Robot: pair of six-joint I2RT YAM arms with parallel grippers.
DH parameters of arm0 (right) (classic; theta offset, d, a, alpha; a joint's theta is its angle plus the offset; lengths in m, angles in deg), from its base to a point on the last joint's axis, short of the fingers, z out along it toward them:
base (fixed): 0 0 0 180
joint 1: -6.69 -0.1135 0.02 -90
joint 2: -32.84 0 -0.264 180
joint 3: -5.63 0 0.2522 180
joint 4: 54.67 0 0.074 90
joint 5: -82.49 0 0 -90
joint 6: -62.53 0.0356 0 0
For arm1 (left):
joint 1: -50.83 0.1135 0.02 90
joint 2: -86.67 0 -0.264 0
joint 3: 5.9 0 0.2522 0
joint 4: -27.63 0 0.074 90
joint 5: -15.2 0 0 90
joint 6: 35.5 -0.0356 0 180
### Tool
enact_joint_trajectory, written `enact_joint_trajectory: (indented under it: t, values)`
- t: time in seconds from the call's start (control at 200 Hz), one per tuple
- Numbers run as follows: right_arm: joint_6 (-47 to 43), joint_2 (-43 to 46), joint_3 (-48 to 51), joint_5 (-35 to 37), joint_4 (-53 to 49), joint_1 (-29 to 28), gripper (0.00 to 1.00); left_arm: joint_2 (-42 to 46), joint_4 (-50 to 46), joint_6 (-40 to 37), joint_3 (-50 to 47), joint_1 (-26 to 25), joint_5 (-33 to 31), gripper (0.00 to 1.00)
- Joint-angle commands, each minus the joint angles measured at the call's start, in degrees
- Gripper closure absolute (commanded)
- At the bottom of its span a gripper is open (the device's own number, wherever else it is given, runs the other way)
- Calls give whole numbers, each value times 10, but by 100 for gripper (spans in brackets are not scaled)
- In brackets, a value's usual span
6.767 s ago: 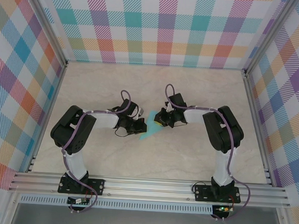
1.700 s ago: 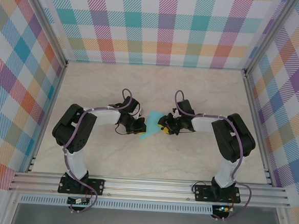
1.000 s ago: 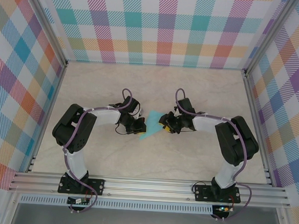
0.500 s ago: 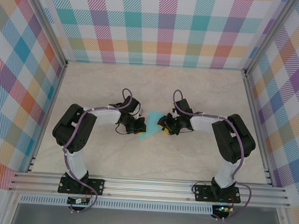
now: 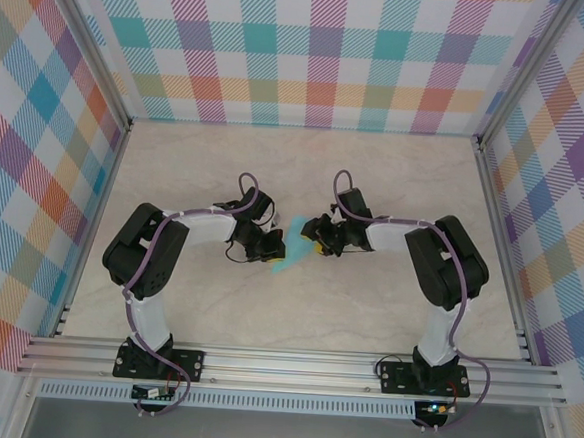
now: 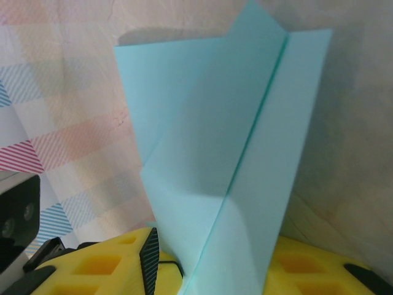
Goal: Fold a paper plane with a square sheet of paper (pick it up from the middle)
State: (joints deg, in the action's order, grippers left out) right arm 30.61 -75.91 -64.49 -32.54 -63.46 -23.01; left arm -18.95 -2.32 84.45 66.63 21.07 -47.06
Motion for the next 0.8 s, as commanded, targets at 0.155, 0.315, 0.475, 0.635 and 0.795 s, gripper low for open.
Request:
enact_joint_trajectory:
  t: [0.155, 0.315, 0.475, 0.635, 0.795]
  values:
    - [-8, -25, -16, -28, 62, -8, 65, 17, 20, 31, 4, 6, 16, 94]
    - [-17, -39, -21, -27, 73, -15, 70, 26, 31, 41, 2, 7, 21, 94]
    - [-27, -37, -21, -19, 73, -17, 80, 45, 32, 46, -3, 7, 19, 93]
    - [-59, -18, -39, -11, 23, -16, 91, 79, 31, 47, -16, 7, 7, 89]
    - [-123, 26, -74, 26, -100, -17, 94, 147, 20, 46, -41, 7, -25, 84]
